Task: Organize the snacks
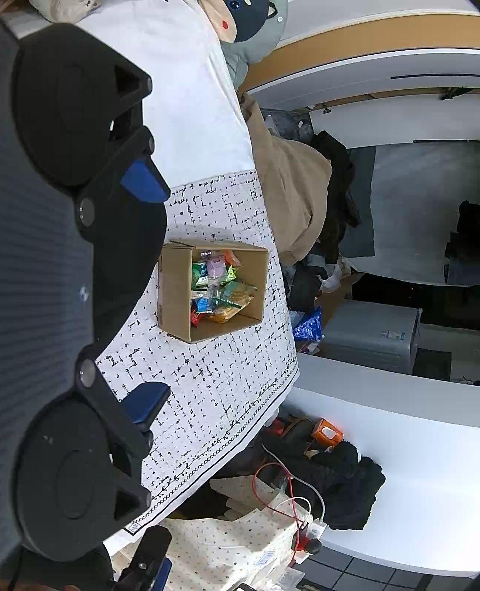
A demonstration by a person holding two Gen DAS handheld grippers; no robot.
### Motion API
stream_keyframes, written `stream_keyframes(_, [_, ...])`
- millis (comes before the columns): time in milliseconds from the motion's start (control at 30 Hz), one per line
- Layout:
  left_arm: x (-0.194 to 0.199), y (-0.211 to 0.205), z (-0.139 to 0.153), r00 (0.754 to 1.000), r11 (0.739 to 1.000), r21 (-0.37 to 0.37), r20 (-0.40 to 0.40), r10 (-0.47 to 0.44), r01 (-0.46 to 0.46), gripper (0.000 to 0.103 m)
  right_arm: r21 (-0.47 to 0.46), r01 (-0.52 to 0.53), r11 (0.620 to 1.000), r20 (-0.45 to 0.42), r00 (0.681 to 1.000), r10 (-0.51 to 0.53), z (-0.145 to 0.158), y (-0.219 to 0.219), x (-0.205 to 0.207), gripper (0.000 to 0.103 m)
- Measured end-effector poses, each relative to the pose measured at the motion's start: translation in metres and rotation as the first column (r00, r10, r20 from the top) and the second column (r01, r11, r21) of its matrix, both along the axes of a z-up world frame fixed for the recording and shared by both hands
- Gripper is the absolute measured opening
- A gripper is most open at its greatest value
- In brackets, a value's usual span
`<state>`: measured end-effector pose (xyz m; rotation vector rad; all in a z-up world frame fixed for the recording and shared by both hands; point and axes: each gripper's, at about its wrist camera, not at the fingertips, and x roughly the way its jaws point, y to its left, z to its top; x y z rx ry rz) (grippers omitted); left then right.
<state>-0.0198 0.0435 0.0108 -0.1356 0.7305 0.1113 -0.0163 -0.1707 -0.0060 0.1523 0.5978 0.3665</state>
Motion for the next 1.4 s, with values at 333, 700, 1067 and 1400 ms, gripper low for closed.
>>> stream_keyframes(333, [0.0015, 0.0032, -0.0014, 1.0, 1.0, -0.009, -0.005, -0.002, 0.002, 0.103, -0.008, 0.002, 1.0, -0.003, 1.0, -0.002, 0.0004, 0.0026, 0.0002, 0.103])
stream_keyframes(700, [0.0019, 0.0032, -0.0018, 1.0, 1.0, -0.01, -0.002, -0.001, 0.001, 0.103, -0.012, 0.008, 1.0, 0.0, 1.0, -0.008, 0.0022, 0.0014, -0.0004, 0.103])
stream_keyframes(1067, [0.0004, 0.0038, 0.0002, 1.0, 1.0, -0.013, 0.006, -0.004, 0.004, 0.103, -0.019, 0.008, 1.0, 0.002, 1.0, -0.008, 0.0052, 0.0027, -0.0006, 0.103])
stream_keyframes(1400, [-0.0017, 0.0044, 0.0006, 1.0, 1.0, -0.02, 0.011, -0.005, 0.005, 0.103, -0.034, 0.013, 0.999, 0.001, 1.0, -0.013, 0.0065, 0.0038, -0.0012, 0.103])
